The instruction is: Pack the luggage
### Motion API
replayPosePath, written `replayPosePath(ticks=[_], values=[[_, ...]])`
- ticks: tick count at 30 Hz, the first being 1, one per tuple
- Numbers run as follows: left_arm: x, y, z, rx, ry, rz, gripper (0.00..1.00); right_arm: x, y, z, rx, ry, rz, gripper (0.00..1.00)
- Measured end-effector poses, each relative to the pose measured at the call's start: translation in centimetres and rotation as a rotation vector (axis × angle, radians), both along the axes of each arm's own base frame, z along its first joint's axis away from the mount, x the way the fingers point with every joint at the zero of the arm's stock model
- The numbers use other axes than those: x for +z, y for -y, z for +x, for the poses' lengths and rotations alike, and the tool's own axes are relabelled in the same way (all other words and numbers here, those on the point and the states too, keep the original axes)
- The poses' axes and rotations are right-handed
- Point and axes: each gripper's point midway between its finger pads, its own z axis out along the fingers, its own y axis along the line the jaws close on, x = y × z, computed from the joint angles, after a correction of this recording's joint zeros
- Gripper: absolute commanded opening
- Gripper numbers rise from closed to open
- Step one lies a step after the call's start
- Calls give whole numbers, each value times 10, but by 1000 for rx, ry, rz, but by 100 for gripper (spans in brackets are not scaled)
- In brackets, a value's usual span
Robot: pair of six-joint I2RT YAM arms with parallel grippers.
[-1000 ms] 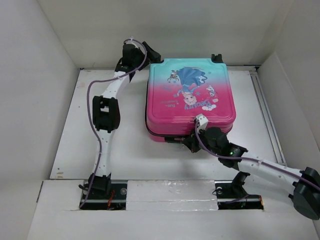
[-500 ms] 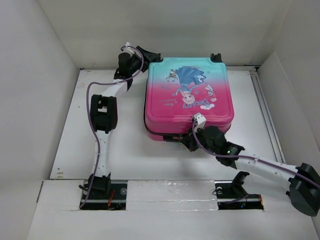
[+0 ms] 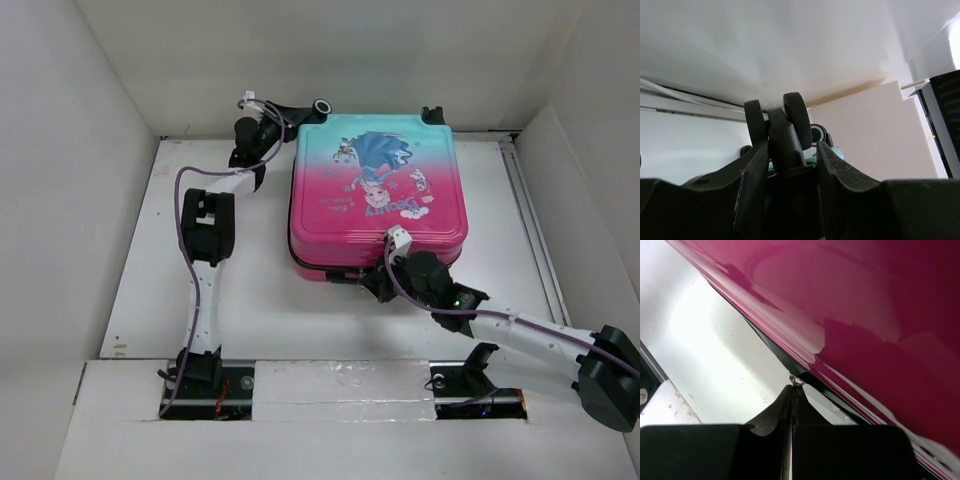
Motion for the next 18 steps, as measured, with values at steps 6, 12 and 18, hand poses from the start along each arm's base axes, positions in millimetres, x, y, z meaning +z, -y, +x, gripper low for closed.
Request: replayPosePath(ticks=[6, 12, 18], values=[[-3, -37, -14, 31, 1, 8, 0, 1, 1, 8, -8, -7, -11, 0], [-3, -65, -17, 2, 8, 84, 15, 2, -6, 29, -25, -27, -23, 0], [-6, -44, -16, -70, -20, 205, 100, 2, -6, 29, -20, -29, -19, 0]])
